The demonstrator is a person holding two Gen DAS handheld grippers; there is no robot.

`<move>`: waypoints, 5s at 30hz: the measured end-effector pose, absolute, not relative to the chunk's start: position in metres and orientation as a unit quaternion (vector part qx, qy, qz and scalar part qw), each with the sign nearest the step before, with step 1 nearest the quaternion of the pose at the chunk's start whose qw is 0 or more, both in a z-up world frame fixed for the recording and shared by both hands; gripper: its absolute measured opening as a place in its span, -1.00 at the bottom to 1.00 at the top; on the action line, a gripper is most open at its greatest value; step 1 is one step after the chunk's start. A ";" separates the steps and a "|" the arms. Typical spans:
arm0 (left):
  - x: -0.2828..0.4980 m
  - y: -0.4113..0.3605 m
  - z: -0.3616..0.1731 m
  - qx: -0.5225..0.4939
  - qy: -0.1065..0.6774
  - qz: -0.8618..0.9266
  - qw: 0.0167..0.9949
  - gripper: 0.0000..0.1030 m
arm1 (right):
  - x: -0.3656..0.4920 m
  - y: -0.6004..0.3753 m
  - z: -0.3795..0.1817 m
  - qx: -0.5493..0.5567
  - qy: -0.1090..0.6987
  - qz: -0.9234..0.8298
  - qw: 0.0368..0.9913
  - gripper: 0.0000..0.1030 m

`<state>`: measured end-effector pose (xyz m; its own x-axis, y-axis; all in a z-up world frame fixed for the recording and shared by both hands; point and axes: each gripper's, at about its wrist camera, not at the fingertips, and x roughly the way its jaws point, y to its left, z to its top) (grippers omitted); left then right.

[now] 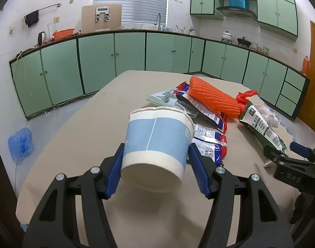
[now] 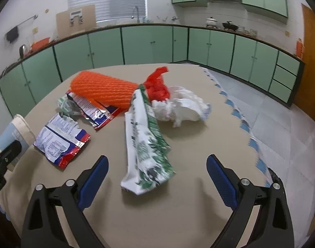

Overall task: Collect trash
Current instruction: 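Close the right tool on the green-and-white snack wrapper and lift it, then carry the cup with the left tool while the right tool carries the wrapper to the bin, then open the left tool over the black bin while the right tool releases the wrapper into it, then move both open tools back over the trash on the table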

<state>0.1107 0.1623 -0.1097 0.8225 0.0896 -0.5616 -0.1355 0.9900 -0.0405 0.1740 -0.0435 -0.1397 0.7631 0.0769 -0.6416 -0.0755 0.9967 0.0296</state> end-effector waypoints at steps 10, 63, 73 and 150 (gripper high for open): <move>0.115 0.151 -0.103 -0.033 0.288 0.048 0.956 0.14 | 0.191 -0.046 -0.151 0.001 0.372 0.072 0.925 -0.11; 0.118 -0.079 -0.046 0.016 0.234 -0.168 0.958 0.14 | 0.088 -0.239 -0.024 0.040 0.281 -0.075 0.956 -0.14; 0.128 -0.147 -0.075 0.027 0.249 -0.219 0.943 0.14 | 0.082 -0.289 -0.052 0.061 0.298 -0.119 0.945 -0.14; 0.194 0.160 -0.134 -0.050 0.387 0.041 0.920 0.70 | 0.179 -0.088 -0.103 0.007 0.278 0.055 0.959 0.88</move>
<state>0.1945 0.1598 -0.1339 0.6976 0.0374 -0.7155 -0.1144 0.9916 -0.0598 0.1787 -0.0882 -0.1035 0.8399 0.1083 -0.5318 -0.1011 0.9940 0.0428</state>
